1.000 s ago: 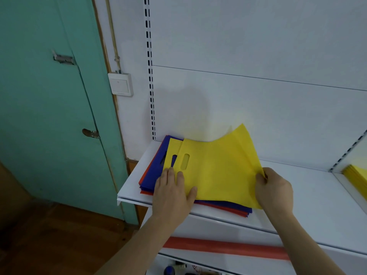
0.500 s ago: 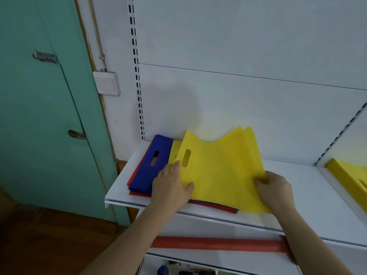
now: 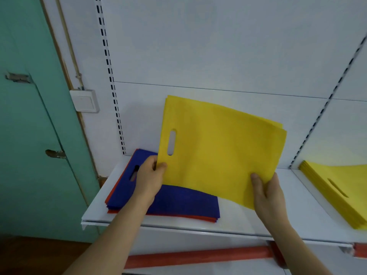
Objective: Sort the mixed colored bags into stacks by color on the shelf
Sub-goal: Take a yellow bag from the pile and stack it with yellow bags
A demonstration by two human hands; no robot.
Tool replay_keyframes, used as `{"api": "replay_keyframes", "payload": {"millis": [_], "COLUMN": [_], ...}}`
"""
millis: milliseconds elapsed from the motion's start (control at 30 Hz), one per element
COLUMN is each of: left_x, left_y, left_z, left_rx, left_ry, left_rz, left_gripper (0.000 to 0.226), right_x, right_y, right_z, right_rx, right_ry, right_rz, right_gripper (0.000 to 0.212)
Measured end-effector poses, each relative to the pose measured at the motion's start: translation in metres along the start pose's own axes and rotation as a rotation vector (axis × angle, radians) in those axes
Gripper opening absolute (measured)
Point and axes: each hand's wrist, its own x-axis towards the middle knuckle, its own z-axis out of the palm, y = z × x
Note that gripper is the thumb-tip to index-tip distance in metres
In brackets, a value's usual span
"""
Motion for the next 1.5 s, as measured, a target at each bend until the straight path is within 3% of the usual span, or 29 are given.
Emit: {"api": "replay_keyframes", "payload": {"millis": [167, 233, 333, 433, 533, 600, 767, 967, 1200, 1367, 1500], "left_x": [-0.005, -0.007, -0.010, -0.016, -0.025, -0.039, -0.081, -0.135, -0.199, -0.236, -0.244], "left_y": [-0.007, -0.006, -0.002, 0.006, 0.011, 0.010, 0.007, 0.032, 0.045, 0.047, 0.051], "left_z": [0.000, 0.003, 0.013, 0.031, 0.062, 0.087, 0.149, 0.232, 0.338, 0.407, 0.433], "left_rx": [-0.016, 0.009, 0.028, 0.008, -0.007, -0.011, 0.009, -0.005, -0.011, 0.041, 0.151], "left_ry": [-0.054, -0.049, -0.021, -0.073, -0.231, -0.316, -0.349, -0.407, -0.423, -0.449, -0.417], "left_rz": [0.024, 0.048, 0.097, 0.118, 0.118, 0.153, 0.313, 0.334, 0.327, 0.318, 0.339], "left_gripper": [0.014, 0.020, 0.020, 0.017, 0.020, 0.024, 0.024, 0.029, 0.019, 0.028, 0.031], "right_x": [-0.005, -0.009, -0.015, -0.028, -0.048, -0.062, -0.105, -0.146, -0.158, -0.137, -0.106], "right_y": [0.008, 0.008, 0.003, -0.002, 0.003, 0.009, 0.032, 0.071, 0.119, 0.157, 0.183], "right_z": [0.014, 0.016, 0.003, -0.024, -0.058, -0.083, -0.142, -0.233, -0.336, -0.402, -0.424], "right_rx": [-0.034, -0.083, -0.101, -0.073, -0.090, -0.112, -0.297, -0.468, -0.523, -0.534, -0.495], "right_ry": [-0.145, -0.139, -0.026, 0.151, 0.319, 0.404, 0.505, 0.586, 0.534, 0.471, 0.448], "right_rz": [0.064, 0.034, 0.000, 0.024, 0.042, 0.065, 0.088, 0.127, 0.169, 0.156, 0.117], "right_gripper": [0.015, 0.021, 0.026, 0.008, 0.047, 0.053, 0.034, 0.036, 0.046, 0.060, 0.055]}}
